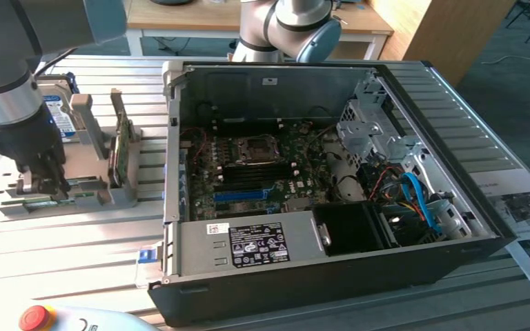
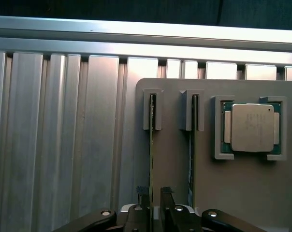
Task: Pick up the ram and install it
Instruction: 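Pick up the ram and move it above insertion slot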
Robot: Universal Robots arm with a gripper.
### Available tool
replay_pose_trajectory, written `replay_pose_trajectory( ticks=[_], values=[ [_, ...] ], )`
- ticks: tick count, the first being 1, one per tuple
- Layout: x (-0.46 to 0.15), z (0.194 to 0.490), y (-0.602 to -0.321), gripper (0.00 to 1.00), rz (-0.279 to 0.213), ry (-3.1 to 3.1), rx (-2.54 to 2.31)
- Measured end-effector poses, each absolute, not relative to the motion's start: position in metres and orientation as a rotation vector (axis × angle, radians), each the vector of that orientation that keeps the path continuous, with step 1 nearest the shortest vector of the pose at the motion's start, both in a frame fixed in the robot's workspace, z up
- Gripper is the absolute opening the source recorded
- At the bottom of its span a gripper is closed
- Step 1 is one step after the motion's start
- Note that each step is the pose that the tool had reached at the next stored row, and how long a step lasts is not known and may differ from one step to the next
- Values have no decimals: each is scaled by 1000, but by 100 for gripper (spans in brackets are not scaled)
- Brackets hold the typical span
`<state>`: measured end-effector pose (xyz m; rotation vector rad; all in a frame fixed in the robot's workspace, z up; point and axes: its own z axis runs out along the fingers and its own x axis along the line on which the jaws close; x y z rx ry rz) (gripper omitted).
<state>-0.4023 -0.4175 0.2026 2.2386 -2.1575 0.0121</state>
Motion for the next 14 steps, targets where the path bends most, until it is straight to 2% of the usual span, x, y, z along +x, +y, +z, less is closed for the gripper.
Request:
replay_pose_trajectory(
  ticks=[14],
  values=[
    [-402,201,-418,24,12,-2157,2239]
  ],
)
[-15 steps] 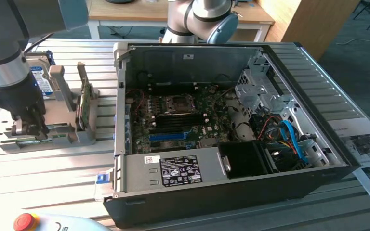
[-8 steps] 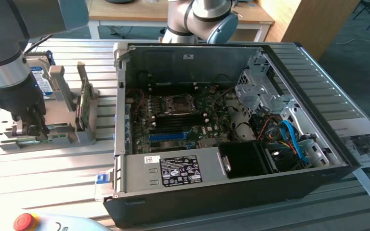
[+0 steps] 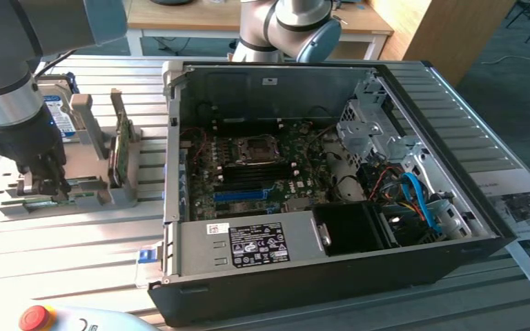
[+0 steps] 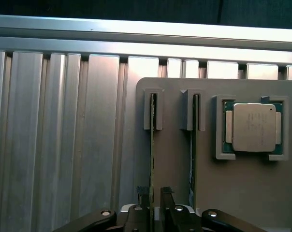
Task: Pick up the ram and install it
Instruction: 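Pick up the ram and move it above insertion slot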
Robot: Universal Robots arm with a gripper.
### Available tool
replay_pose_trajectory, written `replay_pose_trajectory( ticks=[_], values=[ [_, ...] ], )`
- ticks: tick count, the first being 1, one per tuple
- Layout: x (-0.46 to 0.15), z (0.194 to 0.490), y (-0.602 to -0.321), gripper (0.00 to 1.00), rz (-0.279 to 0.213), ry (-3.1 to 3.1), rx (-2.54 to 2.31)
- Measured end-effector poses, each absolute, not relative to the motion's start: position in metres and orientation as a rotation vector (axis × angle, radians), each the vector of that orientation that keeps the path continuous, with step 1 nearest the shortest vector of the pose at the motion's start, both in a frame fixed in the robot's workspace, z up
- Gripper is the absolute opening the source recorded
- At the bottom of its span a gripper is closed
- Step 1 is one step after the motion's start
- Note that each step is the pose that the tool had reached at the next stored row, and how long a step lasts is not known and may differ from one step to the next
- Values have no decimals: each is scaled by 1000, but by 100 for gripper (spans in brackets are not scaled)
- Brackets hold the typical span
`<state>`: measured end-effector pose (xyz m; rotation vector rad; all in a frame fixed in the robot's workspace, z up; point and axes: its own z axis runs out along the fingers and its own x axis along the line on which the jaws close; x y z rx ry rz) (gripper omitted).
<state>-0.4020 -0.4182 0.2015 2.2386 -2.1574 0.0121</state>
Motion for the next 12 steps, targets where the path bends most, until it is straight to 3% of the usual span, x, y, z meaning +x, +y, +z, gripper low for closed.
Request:
replay_pose_trajectory(
  ticks=[12],
  values=[
    [-401,201,-418,24,12,-2157,2239]
  ],
)
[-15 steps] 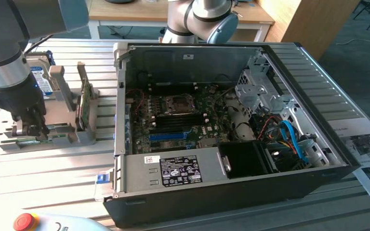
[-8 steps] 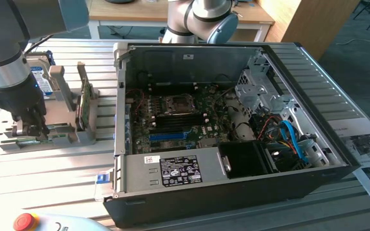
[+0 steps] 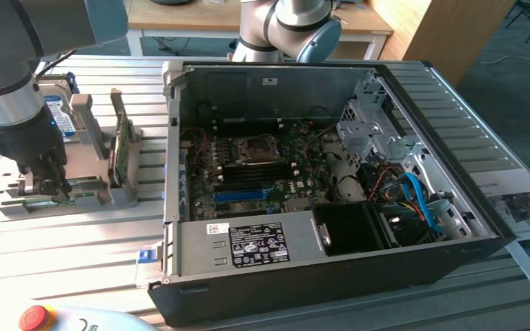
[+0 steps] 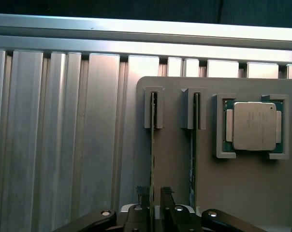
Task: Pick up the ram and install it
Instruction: 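Pick up the ram and move it above insertion slot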
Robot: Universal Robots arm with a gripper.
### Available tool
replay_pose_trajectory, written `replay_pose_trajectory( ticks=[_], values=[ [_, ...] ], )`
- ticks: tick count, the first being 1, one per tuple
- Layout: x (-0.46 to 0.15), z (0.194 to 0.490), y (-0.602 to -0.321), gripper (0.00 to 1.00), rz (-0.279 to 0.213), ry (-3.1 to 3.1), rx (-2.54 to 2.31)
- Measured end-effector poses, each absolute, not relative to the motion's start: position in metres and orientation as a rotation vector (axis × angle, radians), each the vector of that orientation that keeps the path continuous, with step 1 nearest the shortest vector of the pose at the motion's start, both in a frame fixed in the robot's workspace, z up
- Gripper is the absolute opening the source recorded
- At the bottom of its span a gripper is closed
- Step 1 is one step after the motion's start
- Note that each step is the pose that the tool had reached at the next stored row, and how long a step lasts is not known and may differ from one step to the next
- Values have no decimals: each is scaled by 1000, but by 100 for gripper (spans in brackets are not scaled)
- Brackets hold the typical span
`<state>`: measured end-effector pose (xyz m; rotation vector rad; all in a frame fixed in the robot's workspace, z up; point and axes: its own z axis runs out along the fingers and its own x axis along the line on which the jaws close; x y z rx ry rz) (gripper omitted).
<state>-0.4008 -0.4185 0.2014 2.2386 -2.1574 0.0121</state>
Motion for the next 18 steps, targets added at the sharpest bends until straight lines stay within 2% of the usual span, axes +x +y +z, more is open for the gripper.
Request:
replay_pose_trajectory(
  ticks=[18],
  values=[
    [-399,201,-420,24,12,-2157,2238]
  ],
)
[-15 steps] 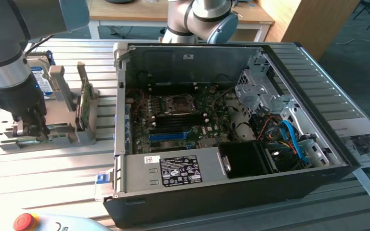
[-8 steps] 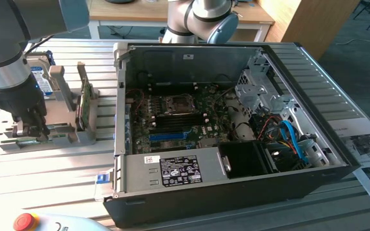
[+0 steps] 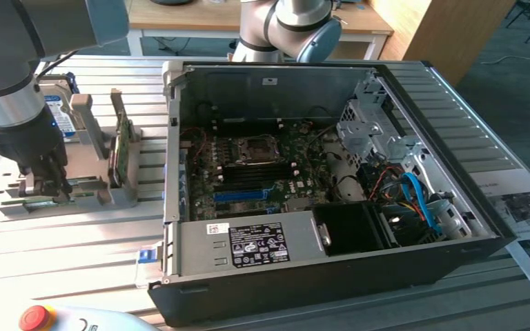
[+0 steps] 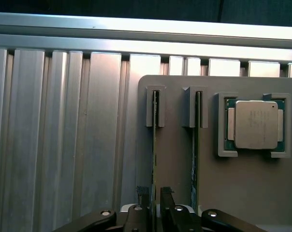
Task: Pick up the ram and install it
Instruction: 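Pick up the ram and move it above insertion slot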
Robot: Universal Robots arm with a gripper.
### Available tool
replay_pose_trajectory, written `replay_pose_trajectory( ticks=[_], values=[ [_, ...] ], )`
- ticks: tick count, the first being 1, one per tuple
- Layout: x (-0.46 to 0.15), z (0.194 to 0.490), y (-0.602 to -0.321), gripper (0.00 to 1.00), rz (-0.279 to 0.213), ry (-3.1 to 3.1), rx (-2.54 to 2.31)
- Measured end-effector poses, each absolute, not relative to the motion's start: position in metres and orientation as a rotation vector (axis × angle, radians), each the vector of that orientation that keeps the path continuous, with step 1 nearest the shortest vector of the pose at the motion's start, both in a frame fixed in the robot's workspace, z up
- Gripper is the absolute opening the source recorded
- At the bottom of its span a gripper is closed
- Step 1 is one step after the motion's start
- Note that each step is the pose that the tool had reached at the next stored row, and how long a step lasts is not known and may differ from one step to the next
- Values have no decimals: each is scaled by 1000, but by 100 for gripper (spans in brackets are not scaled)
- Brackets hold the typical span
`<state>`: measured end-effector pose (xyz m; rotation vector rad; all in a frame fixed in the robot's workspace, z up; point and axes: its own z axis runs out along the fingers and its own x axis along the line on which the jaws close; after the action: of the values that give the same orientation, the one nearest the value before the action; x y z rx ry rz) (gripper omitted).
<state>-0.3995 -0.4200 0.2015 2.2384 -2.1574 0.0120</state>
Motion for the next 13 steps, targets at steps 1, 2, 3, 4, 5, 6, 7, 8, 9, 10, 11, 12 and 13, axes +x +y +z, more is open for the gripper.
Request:
replay_pose_trajectory(
  ticks=[1,2,3,4,5,6,7,8,9,10,11,12,13],
  values=[
    [-399,201,-420,24,12,-2157,2239],
    [-399,201,-420,24,12,-2157,2239],
    [-399,201,-420,24,12,-2157,2239],
    [-399,201,-419,24,12,-2157,2239],
    [-399,201,-419,24,12,-2157,2239],
    [-399,201,-419,24,12,-2157,2239],
    [-399,201,-419,24,12,-2157,2238],
    [-399,201,-419,24,12,-2157,2239],
    [-399,201,-419,24,12,-2157,2239],
    [-399,201,-419,24,12,-2157,2239],
    [-399,201,-419,24,12,-2157,2239],
    [-399,201,-419,24,12,-2156,2239],
    [-399,201,-419,24,12,-2155,2240]
  ],
)
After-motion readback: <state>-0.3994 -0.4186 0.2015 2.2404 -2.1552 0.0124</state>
